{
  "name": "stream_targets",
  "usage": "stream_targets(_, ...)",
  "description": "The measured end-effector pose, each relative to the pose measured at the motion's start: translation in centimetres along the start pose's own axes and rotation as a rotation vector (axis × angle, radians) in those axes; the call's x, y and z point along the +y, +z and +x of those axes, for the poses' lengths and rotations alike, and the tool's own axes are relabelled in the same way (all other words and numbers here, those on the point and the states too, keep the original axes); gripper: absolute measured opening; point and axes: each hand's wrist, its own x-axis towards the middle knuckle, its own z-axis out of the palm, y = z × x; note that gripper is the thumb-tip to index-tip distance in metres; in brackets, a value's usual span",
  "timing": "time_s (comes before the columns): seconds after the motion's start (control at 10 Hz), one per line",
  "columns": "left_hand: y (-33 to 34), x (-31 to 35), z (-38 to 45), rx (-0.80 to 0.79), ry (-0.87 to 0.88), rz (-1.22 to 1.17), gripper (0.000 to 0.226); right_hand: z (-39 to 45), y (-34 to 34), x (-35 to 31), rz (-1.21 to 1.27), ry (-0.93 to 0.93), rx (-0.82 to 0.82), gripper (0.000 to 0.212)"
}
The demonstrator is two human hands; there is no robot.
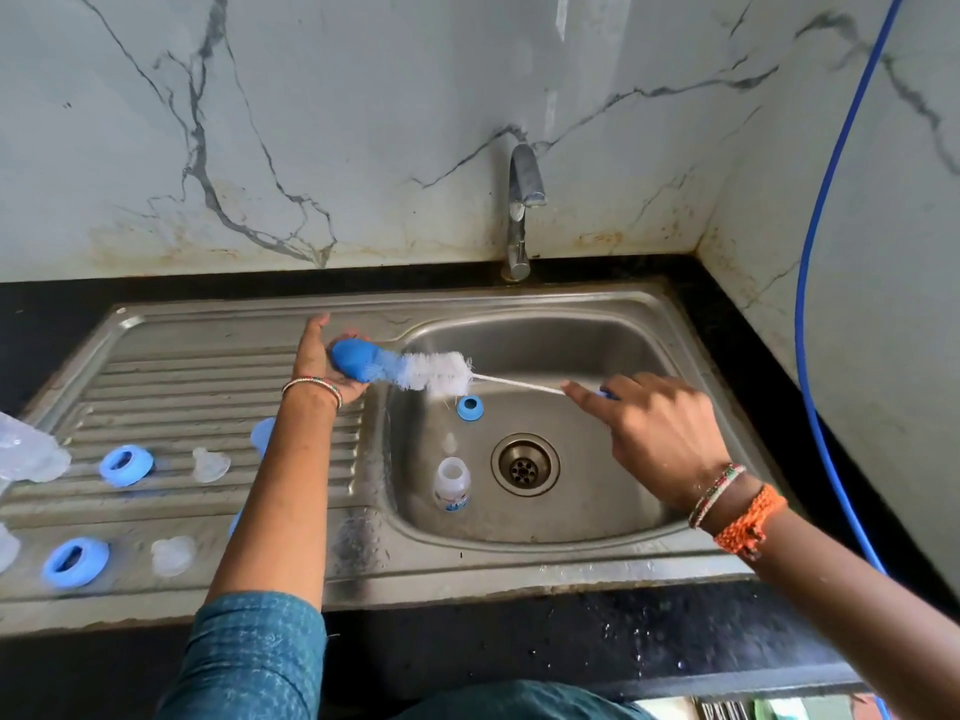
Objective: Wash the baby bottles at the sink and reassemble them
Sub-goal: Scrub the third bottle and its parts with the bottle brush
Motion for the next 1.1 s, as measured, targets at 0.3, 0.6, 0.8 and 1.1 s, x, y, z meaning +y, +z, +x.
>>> stream_targets(0.3,0.5,-0.8,-0.2,-0.097,0.084,-0.124,0.02,1.3,0.6,1.0,1.406,0.718,-0.844,0.035)
stream_targets(0.6,1.2,-1.5,-0.2,-0.004,0.057,-0.065,0.019,-0.2,0.7,0.6,0.246,0.131,0.0,0.041)
stream_targets(0.8,1.3,-1.5,-0.3,-0.073,0.123,-0.187,0.012,0.3,2.0,2.0,1.562,0.754,-0.842,0.039)
stream_targets(1.1,1.8,-3.3,-1.6,-0.015,-0.017,0.03,0.023,-1.8,0.6,0.6,0.27,0.181,-0.129,0.035)
